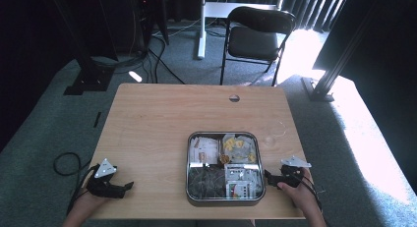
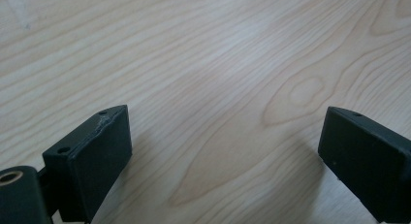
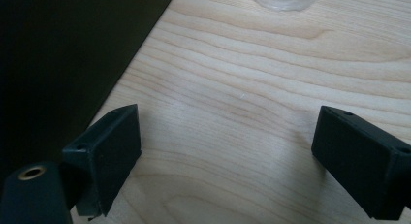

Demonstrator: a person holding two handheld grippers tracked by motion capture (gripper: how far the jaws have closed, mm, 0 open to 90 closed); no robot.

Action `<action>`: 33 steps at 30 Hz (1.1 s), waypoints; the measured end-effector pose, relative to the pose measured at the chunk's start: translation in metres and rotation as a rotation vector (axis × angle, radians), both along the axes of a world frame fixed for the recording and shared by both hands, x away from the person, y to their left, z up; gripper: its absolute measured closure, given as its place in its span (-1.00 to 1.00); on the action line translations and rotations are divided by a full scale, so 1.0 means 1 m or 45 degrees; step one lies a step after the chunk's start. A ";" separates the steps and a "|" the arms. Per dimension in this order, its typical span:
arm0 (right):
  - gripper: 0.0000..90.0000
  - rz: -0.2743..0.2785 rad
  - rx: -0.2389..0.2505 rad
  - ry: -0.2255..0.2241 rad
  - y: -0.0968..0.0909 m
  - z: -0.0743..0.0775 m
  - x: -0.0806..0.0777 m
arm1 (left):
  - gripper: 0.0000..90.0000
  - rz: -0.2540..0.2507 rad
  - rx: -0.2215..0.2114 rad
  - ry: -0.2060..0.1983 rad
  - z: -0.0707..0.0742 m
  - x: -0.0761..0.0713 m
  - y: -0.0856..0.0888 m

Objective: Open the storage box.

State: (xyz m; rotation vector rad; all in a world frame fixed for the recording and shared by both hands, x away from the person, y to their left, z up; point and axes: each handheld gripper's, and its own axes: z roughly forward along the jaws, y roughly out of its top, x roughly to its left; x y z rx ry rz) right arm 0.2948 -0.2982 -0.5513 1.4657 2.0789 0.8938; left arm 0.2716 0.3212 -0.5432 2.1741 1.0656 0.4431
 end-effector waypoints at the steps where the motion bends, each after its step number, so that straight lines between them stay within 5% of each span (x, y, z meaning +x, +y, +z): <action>1: -0.78 0.000 0.000 0.000 0.000 0.000 0.000 | -0.88 -0.007 -0.001 0.000 0.001 0.000 -0.001; 33: -0.78 0.000 0.000 0.000 0.000 0.000 0.000 | -0.88 -0.243 -0.052 -0.124 0.050 0.014 -0.064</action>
